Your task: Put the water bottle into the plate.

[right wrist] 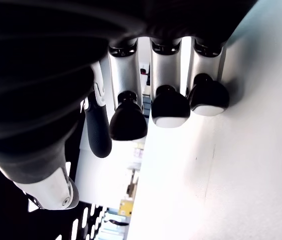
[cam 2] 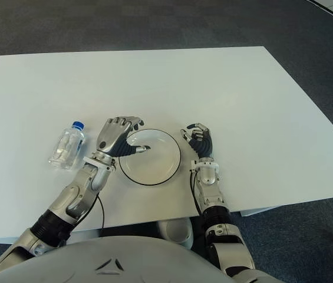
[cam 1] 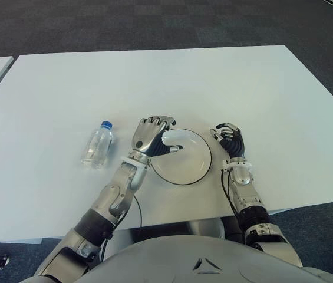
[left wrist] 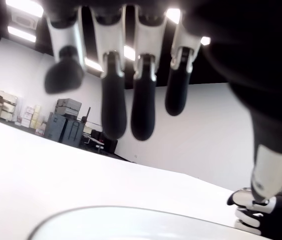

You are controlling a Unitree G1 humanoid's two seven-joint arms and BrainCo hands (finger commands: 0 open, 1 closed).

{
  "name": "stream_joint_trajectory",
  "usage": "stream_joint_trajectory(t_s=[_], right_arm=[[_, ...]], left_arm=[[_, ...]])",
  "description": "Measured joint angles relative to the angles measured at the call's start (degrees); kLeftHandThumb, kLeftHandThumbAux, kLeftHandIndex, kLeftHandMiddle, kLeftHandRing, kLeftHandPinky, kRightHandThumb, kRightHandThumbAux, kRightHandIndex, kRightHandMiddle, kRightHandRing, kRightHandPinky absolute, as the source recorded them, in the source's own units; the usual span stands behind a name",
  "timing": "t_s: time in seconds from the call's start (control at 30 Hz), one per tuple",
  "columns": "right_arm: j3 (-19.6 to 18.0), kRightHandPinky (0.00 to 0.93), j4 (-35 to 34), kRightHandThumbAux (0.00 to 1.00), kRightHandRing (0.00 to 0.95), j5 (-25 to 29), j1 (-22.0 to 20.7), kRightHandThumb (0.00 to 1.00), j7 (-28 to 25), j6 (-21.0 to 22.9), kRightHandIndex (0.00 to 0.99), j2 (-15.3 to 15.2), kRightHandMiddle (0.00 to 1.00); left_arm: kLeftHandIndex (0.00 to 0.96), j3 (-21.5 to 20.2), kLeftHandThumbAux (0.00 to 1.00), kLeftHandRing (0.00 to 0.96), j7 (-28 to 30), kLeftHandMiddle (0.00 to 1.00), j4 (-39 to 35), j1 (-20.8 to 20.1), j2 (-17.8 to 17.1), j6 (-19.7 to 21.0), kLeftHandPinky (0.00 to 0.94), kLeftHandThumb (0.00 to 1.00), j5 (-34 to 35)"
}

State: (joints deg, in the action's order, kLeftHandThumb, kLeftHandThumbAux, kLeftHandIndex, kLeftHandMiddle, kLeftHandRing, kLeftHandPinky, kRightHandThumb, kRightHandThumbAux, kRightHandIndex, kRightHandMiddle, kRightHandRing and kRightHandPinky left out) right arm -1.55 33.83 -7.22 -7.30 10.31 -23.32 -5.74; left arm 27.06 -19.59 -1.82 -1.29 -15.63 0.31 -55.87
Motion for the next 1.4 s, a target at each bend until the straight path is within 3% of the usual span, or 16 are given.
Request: stream_joint_trajectory(t_s=[0.3, 0.37, 0.4, 0.5, 0.57, 0.6, 0.7, 0.9, 1.17, 1.4], right_arm=[[0.0, 0.867, 0.0, 0.73, 0.866, 0.0, 0.1, 0.702, 0.0, -0.1, 0.438, 0.0, 0.867], [0.0, 0.868, 0.1, 0.73, 0.867, 0.1, 0.1, 0.702, 0.0, -0.2, 0.438, -0.1, 0.868], [0.0, 0.867, 0.1, 0.73, 0.867, 0.1, 0.1, 0.702, 0.0, -0.2, 0.438, -0.1, 0.868], [0.0, 0.866, 0.1, 0.73, 0.866, 0.2, 0.1, 0.702, 0.0, -0.3, 0.438, 0.0, 0.867], [0.0, 0.865, 0.1, 0.73, 0.866, 0.3, 0.2, 0.702, 0.0, -0.3, 0.438, 0.0, 0.866], [0.0, 0.865, 0.1, 0.73, 0.865, 0.3, 0.2, 0.702, 0.0, -0.3, 0.438, 0.0, 0.864], [0.0, 0.867, 0.1, 0.73, 0.864, 0.4, 0.2, 0.703, 0.0, -0.3, 0.438, 0.0, 0.862], [0.0, 0.864, 0.1, 0.73, 0.863, 0.5, 0.2, 0.703, -0.4, -0.3, 0.438, 0.1, 0.862], [0.0, 0.868, -0.1, 0.73, 0.867, 0.5, 0.2, 0.702, -0.8, -0.3, 0.437, 0.1, 0.869], [0.0, 0.871, -0.1, 0.73, 0.871, 0.4, 0.2, 0.701, -0.9, -0.3, 0.437, 0.1, 0.873]], left_arm=[[0.403, -5.6, 0.641, 0.527, -1.5, 0.536, -3.4, 2.8, -2.2, 2.9, 0.555, 0.949, -0.4], [0.411, -6.4, 0.663, 0.429, -2.2, 0.447, -4.1, 3.8, -2.2, 3.8, 0.45, 0.839, -0.6], [0.35, -6.8, 0.573, 0.365, -2.5, 0.386, -4.8, 4.6, -2.2, 4.5, 0.387, 0.802, -1.1], [0.238, -8.0, 0.452, 0.259, -2.7, 0.282, -6.8, 6.5, -2.1, 6.1, 0.281, 0.75, -1.9], [0.187, -8.5, 0.417, 0.215, -2.7, 0.239, -8.3, 7.6, -2.0, 8.0, 0.237, 0.731, -3.2], [0.119, -8.7, 0.395, 0.138, -2.7, 0.162, -9.3, 8.3, -1.6, 9.2, 0.152, 0.7, -4.1], [0.039, -9.2, 0.342, 0.045, -2.8, 0.053, -11.7, 10.0, -0.2, 13.2, 0.049, 0.624, -7.1], [0.004, -10.9, 0.243, 0.004, -2.3, 0.005, -13.9, 11.7, 3.0, 22.1, 0.005, 0.516, -13.2], [0.0, -12.8, 0.19, 0.0, 4.2, 0.0, -13.8, 11.7, 8.8, 36.1, 0.0, 0.486, -19.9], [0.0, -12.8, 0.208, 0.0, 9.5, 0.0, -13.8, 11.4, 12.1, 43.0, 0.0, 0.466, -24.2]])
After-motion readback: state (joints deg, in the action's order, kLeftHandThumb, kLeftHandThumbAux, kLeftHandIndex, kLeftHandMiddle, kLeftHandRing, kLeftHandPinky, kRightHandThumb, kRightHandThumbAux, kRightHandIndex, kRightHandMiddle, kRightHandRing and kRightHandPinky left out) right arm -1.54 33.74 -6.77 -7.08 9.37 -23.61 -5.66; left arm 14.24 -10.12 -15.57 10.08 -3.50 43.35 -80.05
